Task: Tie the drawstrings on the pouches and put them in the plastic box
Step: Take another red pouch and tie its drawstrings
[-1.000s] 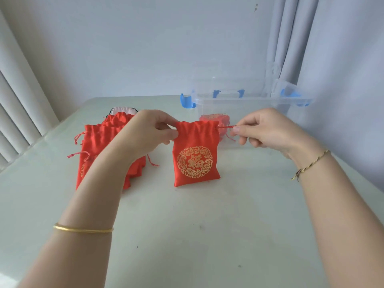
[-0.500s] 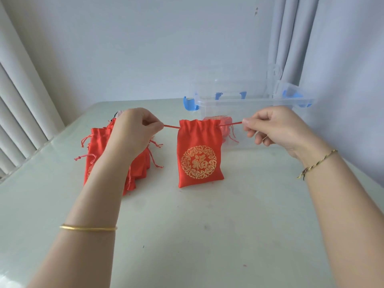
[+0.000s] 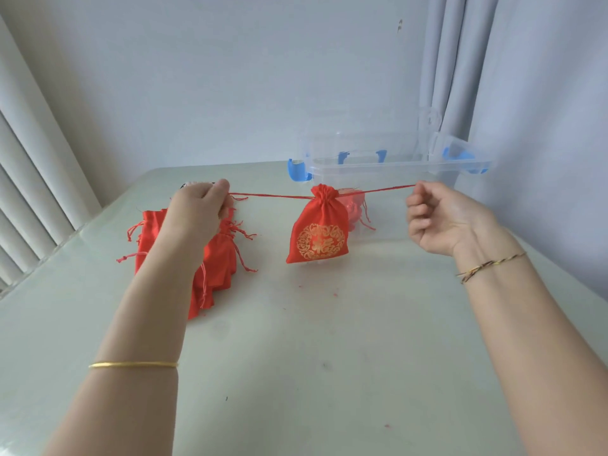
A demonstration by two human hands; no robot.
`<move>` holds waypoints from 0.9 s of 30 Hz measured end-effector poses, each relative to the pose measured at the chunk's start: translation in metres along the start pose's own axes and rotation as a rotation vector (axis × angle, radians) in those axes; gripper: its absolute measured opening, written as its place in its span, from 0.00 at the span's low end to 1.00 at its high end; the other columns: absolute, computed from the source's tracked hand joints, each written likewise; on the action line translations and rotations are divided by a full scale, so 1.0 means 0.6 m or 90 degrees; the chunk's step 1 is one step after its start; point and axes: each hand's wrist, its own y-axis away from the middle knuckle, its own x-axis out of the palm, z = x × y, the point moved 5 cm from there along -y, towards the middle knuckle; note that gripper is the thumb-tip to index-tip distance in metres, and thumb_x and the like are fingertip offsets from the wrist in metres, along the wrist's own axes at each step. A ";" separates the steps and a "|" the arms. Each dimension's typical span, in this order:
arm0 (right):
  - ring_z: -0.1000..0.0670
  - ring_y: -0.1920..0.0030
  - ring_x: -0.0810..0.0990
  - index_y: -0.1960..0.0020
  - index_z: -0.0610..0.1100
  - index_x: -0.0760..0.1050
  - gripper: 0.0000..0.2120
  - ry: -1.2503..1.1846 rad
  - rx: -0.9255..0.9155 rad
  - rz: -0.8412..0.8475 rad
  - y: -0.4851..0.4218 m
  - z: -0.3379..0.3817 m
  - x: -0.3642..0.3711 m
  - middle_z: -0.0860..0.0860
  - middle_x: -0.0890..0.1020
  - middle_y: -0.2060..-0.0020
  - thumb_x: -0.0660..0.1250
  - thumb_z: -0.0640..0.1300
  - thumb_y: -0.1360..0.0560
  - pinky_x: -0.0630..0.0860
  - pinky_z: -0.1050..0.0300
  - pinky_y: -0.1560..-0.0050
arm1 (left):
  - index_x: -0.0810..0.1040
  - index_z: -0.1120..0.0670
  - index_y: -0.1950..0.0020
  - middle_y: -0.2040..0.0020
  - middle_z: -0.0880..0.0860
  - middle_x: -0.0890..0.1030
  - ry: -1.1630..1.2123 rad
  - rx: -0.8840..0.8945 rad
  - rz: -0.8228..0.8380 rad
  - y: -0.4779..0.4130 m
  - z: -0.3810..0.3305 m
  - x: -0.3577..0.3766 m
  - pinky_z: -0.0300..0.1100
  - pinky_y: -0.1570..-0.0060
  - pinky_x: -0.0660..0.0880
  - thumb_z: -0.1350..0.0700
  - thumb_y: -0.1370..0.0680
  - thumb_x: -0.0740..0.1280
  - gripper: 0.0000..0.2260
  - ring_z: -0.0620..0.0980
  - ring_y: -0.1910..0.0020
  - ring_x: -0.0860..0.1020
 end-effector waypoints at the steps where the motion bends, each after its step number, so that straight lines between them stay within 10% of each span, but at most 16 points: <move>1: 0.59 0.82 0.66 0.67 0.48 0.68 0.13 0.021 -0.022 -0.006 0.002 0.003 0.003 0.55 0.71 0.81 0.59 0.45 0.23 0.57 0.70 0.82 | 0.69 0.53 0.68 0.79 0.44 0.73 0.088 -0.033 0.021 0.004 -0.003 0.005 0.38 0.69 0.65 0.52 0.19 0.58 0.17 0.39 0.80 0.68; 6: 0.57 0.78 0.67 0.67 0.46 0.73 0.13 0.129 -0.170 -0.005 0.031 0.026 0.044 0.54 0.74 0.78 0.63 0.46 0.24 0.62 0.69 0.79 | 0.66 0.51 0.66 0.56 0.48 0.85 0.450 -0.071 0.233 0.041 -0.060 0.049 0.40 0.49 0.75 0.50 0.18 0.53 0.17 0.45 0.51 0.82; 13: 0.58 0.69 0.73 0.68 0.47 0.76 0.14 0.328 -0.406 0.113 0.097 0.032 0.128 0.55 0.77 0.72 0.63 0.44 0.24 0.69 0.67 0.66 | 0.78 0.59 0.48 0.60 0.51 0.78 0.301 0.033 0.383 0.092 -0.108 0.096 0.37 0.55 0.78 0.56 0.22 0.61 0.10 0.44 0.65 0.77; 17: 0.59 0.66 0.75 0.67 0.47 0.77 0.14 0.372 -0.461 0.204 0.118 0.017 0.158 0.55 0.79 0.71 0.64 0.42 0.24 0.72 0.64 0.60 | 0.80 0.55 0.55 0.66 0.47 0.77 0.137 0.099 0.361 0.101 -0.112 0.102 0.32 0.64 0.73 0.62 0.26 0.67 0.04 0.42 0.70 0.73; 27: 0.51 0.63 0.74 0.56 0.43 0.75 0.16 0.467 -0.334 0.148 0.086 -0.010 0.141 0.48 0.77 0.62 0.54 0.52 0.20 0.71 0.57 0.62 | 0.81 0.59 0.57 0.70 0.50 0.76 0.144 0.096 0.333 0.097 -0.111 0.103 0.32 0.70 0.70 0.61 0.25 0.67 0.05 0.43 0.73 0.69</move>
